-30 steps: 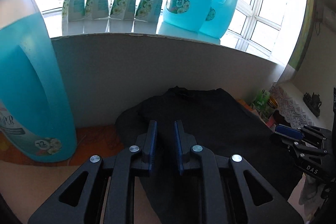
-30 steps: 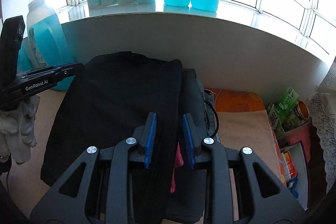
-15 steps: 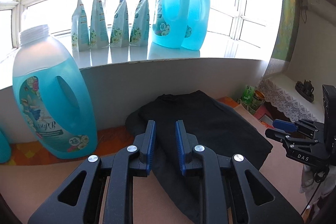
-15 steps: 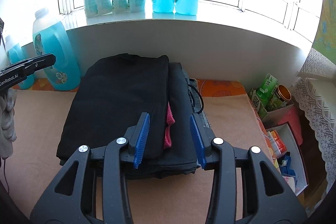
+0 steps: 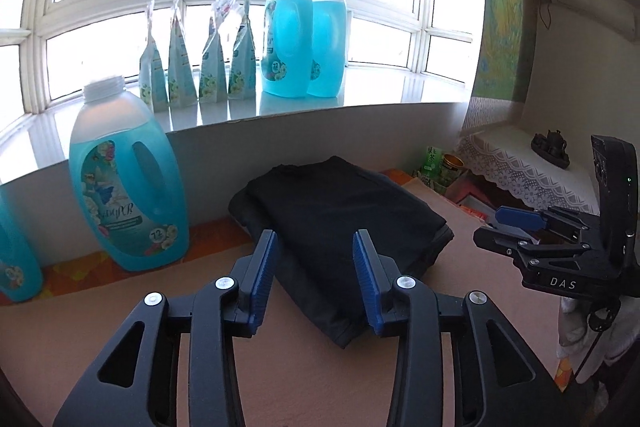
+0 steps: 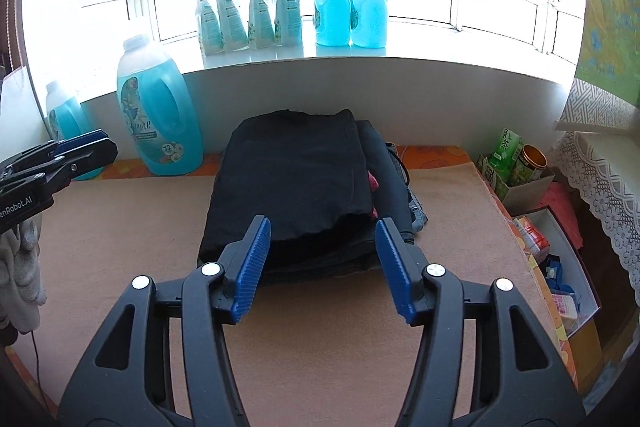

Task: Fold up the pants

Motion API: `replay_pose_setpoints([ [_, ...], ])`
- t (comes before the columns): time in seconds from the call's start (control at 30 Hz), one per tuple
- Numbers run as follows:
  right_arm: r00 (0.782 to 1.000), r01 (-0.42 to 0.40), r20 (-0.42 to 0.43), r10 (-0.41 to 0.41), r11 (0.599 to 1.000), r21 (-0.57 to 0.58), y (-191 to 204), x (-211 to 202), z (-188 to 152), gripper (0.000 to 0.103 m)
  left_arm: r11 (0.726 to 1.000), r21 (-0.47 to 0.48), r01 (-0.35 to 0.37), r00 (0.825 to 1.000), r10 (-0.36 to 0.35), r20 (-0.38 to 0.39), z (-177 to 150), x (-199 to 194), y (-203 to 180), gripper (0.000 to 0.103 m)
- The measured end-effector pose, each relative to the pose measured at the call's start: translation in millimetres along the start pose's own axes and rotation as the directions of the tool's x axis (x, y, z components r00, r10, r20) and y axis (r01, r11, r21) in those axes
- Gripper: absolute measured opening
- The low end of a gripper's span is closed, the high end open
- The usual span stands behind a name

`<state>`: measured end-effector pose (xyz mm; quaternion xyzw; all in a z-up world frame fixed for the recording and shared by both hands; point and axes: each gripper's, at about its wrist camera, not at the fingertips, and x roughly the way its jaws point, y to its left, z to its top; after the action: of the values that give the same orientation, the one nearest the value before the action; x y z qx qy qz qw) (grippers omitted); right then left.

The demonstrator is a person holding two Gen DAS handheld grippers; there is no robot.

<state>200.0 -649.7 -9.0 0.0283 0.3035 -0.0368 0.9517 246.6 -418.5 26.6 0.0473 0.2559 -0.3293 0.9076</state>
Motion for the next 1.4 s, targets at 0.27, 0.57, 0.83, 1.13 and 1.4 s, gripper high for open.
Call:
replay_pose_setpoints([
  [0.27, 0.996, 0.056, 0.065, -0.059, 0.998, 0.036, 29, -54, -28, 0.084, 1.000, 0.008, 0.029, 1.000, -0.029, -0.005, -33, -52, -5, 0.056],
  [0.57, 0.987, 0.067, 0.142, -0.076, 0.995, 0.073, 62, -118, -57, 0.097, 0.998, -0.004, 0.059, 0.998, -0.059, 0.001, -70, -114, -1, 0.064],
  [0.83, 0.978, 0.096, 0.180, -0.107, 0.993, 0.067, 91, -161, -77, 0.102, 0.998, 0.014, 0.058, 0.998, -0.058, 0.020, -95, -164, -4, 0.071],
  [1.13, 0.973, 0.133, 0.179, -0.144, 0.988, 0.074, 126, -178, -119, 0.103, 1.000, 0.010, 0.025, 1.000, -0.025, 0.008, -134, -195, -4, 0.075],
  [1.4, 0.980, 0.103, 0.150, -0.131, 0.979, 0.178, 130, -179, -152, 0.103, 0.998, -0.061, -0.019, 1.000, 0.018, -0.005, -169, -212, 4, 0.076],
])
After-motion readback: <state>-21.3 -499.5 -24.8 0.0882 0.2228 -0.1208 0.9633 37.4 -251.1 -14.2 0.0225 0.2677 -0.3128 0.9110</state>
